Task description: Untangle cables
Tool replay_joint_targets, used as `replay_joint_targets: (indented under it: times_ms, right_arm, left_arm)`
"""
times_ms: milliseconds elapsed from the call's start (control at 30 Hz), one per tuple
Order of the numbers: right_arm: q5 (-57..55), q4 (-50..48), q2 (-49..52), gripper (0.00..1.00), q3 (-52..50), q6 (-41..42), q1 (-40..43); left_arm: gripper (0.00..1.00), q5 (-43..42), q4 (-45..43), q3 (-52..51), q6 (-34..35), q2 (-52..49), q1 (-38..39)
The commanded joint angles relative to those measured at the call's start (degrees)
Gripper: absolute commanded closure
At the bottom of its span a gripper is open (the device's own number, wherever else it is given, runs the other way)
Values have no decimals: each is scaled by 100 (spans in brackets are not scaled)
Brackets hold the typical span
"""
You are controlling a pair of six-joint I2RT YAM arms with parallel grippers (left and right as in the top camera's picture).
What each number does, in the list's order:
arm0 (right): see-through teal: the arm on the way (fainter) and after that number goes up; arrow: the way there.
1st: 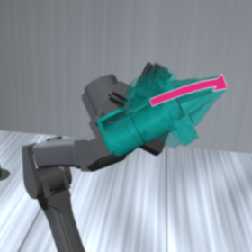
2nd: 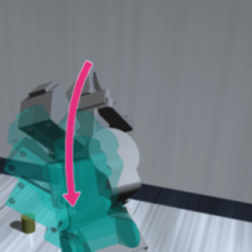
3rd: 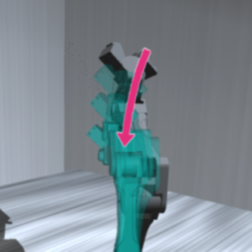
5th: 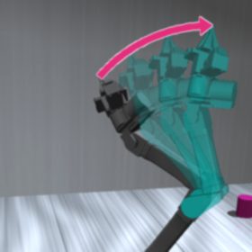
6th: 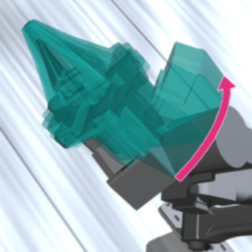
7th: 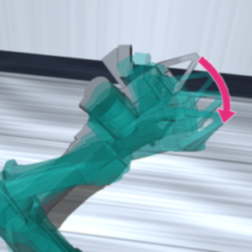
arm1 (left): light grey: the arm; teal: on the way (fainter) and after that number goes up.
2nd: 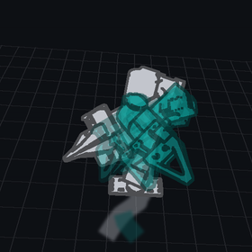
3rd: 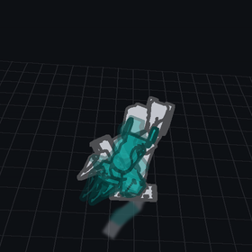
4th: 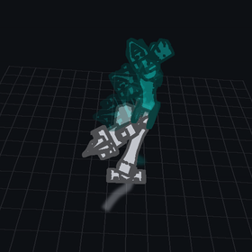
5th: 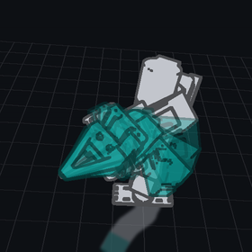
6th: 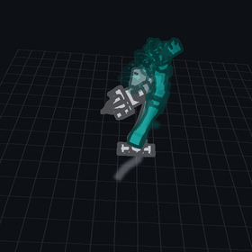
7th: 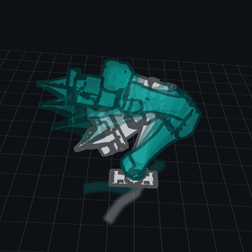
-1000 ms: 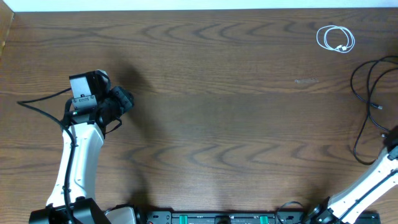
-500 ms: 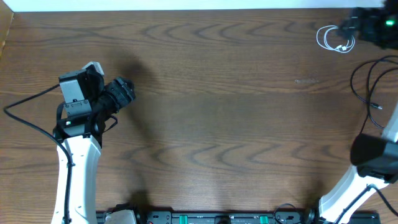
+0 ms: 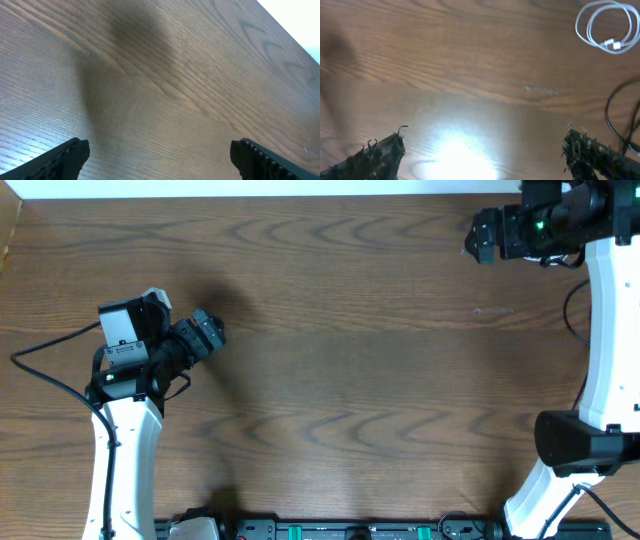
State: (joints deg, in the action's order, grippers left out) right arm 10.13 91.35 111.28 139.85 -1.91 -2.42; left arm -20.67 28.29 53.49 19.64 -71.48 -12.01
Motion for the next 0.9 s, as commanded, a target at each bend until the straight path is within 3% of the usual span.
replay_joint_targets:
  times_ms: [0, 433, 867]
  right_arm:
    - [-164, 111, -422, 1, 94, 103, 7]
    - [-164, 590, -1729, 1, 94, 101, 11]
    - [-98, 592, -1823, 1, 92, 101, 7]
  left_arm:
    - [4, -4, 17, 111, -11, 0, -20]
    - [3, -4, 17, 111, -11, 0, -20]
    - [3, -4, 17, 111, -11, 0, -20]
